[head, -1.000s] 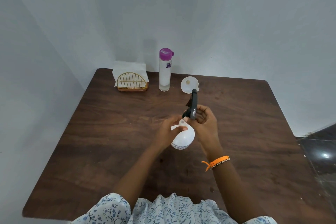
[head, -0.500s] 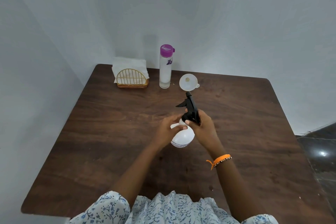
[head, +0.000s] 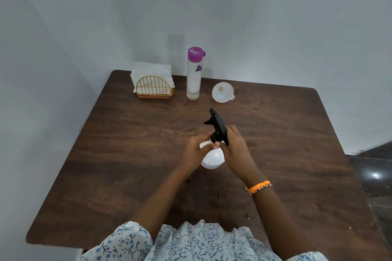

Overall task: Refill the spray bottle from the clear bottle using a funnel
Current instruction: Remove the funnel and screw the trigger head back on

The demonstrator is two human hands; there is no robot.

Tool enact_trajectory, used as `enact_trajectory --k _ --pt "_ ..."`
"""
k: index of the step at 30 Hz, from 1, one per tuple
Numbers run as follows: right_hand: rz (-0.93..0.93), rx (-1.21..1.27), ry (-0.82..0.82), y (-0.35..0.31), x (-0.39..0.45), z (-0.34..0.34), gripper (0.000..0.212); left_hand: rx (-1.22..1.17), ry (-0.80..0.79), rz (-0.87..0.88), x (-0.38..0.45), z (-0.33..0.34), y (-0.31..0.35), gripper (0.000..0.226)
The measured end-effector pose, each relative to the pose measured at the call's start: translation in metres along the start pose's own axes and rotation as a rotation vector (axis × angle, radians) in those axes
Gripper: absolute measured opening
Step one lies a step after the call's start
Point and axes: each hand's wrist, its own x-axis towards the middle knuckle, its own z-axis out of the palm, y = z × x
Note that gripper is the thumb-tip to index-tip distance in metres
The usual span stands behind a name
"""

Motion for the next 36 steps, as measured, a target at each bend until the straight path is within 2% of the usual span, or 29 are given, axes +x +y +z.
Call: enact_trajectory --k 4,6,7,10,13,17,20,24,31,36 --pt "-0.014 -0.059 -0.039 -0.003 0.002 -0.003 0.013 0.002 -0.01 -0.013 0.001 0.001 -0.005 0.032" --pt "-0.006 -0.105 -0.066 -0.004 0.004 -0.004 0.01 -0.025 0.0 -0.052 0.0 0.001 -0.004 0.009" --pt "0.0 -0.126 -0.082 -0.005 0.005 -0.005 0.01 -0.041 0.002 -0.062 0.0 0.001 -0.001 0.006" --pt "0.015 -0.178 -0.15 -0.008 0.011 -0.009 0.01 -0.05 -0.014 -0.065 -0.001 0.001 -0.004 0.017" --pt "0.035 -0.203 -0.261 -0.011 0.021 -0.019 0.009 -0.029 -0.045 -0.034 0.0 -0.001 -0.005 0.008" --pt "0.021 -0.008 -0.373 -0.002 0.029 -0.03 0.016 0.001 -0.051 0.001 0.001 -0.004 -0.003 0.012" --pt "0.036 0.103 -0.29 0.008 0.021 -0.025 0.019 0.012 -0.043 -0.028 0.001 -0.004 -0.003 0.013" --pt "-0.026 0.038 -0.142 0.014 0.01 -0.013 0.02 0.036 -0.004 -0.032 0.0 0.0 -0.004 0.011" --pt "0.017 -0.258 -0.066 -0.002 0.009 -0.007 0.022 0.074 0.026 -0.044 0.002 0.001 -0.008 0.024" --pt "0.14 -0.219 0.153 -0.009 0.007 0.007 0.025 0.101 0.06 -0.011 0.0 0.002 -0.01 0.017"
